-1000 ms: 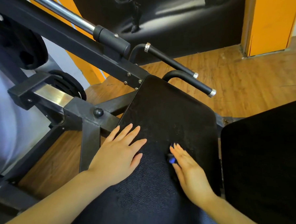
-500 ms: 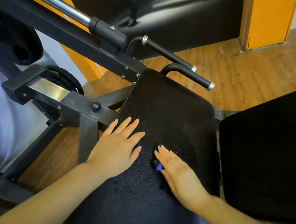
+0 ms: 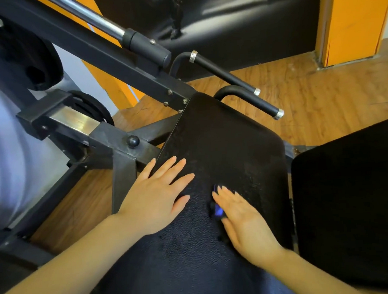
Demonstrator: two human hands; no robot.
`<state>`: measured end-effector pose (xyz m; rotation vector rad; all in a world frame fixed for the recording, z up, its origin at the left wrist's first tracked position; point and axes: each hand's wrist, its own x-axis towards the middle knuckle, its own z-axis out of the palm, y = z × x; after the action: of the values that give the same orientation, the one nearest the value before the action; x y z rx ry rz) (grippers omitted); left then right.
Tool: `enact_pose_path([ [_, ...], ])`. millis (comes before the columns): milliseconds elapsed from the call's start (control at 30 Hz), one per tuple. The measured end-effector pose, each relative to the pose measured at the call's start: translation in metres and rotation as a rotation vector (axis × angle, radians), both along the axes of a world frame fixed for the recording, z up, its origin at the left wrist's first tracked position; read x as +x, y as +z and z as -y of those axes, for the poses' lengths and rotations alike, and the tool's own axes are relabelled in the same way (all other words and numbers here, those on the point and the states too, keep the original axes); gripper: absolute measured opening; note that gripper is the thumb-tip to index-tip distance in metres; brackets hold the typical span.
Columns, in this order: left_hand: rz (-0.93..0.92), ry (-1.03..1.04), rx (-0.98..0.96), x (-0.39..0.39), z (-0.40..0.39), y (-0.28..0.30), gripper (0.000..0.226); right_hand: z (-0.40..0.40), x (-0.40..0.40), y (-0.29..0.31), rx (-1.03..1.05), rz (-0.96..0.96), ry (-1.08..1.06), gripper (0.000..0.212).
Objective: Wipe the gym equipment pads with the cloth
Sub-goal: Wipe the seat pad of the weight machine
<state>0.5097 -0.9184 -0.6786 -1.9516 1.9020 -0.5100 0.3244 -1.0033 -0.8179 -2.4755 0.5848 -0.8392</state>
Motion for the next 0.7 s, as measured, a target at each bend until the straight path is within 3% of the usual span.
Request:
enact_pose_path([
  [100, -0.029, 0.014, -0.023, 0.0, 0.001, -0.001, 0.054, 0.024, 0.038, 0.031, 0.092, 0.069, -0.125, 0.052],
  [167, -0.034, 0.009, -0.01, 0.0, 0.002, -0.001, 0.055, 0.031, 0.042, 0.039, 0.152, 0.075, -0.082, 0.053],
  [333, -0.024, 0.015, -0.015, 0.001, -0.001, -0.002, 0.054, 0.013, 0.003, 0.01, 0.078, 0.022, 0.072, 0.055],
  [433, -0.028, 0.006, -0.023, 0.001, 0.0, -0.002, 0.054, 0.011, -0.003, -0.003, 0.093, 0.079, 0.036, 0.052],
  [700, -0.026, 0.029, -0.01, -0.002, 0.0, 0.0, 0.057, 0.034, 0.051, 0.042, 0.11, 0.055, -0.05, 0.052],
])
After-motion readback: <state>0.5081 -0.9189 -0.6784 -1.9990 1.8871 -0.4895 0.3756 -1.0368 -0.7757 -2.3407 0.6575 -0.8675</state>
